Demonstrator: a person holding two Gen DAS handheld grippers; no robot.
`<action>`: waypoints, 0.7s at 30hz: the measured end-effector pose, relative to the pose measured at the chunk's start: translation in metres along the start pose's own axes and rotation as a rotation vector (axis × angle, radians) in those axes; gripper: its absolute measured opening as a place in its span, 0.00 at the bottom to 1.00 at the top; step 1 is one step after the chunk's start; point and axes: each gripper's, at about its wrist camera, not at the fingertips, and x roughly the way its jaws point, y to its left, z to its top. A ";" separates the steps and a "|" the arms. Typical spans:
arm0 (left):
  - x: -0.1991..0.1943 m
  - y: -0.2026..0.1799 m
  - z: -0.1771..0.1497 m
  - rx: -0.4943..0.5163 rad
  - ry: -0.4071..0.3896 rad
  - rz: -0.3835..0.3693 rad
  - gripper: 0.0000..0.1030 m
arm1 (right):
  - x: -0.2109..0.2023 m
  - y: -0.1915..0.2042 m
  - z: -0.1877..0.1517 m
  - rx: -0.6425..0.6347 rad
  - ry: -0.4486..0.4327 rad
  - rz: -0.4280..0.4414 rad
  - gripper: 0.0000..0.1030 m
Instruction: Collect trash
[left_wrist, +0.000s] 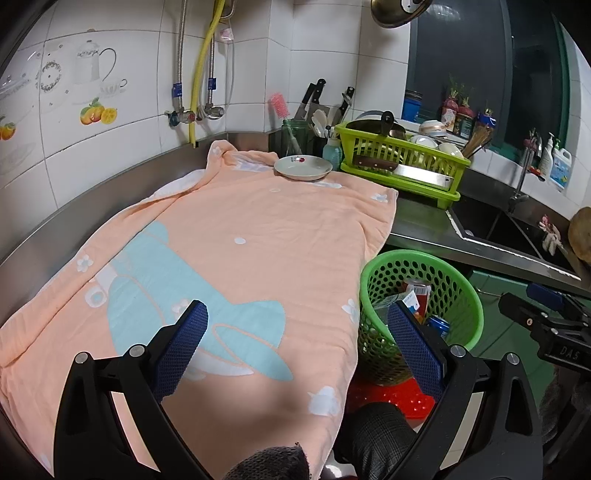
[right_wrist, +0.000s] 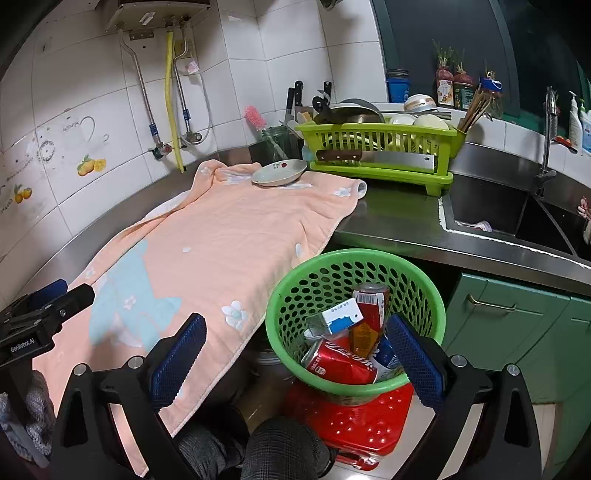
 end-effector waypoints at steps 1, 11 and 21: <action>0.000 0.000 0.000 0.002 -0.002 0.001 0.94 | 0.000 -0.001 0.000 0.001 0.000 -0.001 0.92; 0.000 0.000 0.001 0.003 -0.004 -0.002 0.94 | -0.002 -0.002 0.000 -0.011 -0.010 -0.016 0.92; 0.001 0.000 0.003 0.012 -0.007 -0.020 0.93 | -0.004 0.002 -0.002 -0.034 -0.023 -0.041 0.92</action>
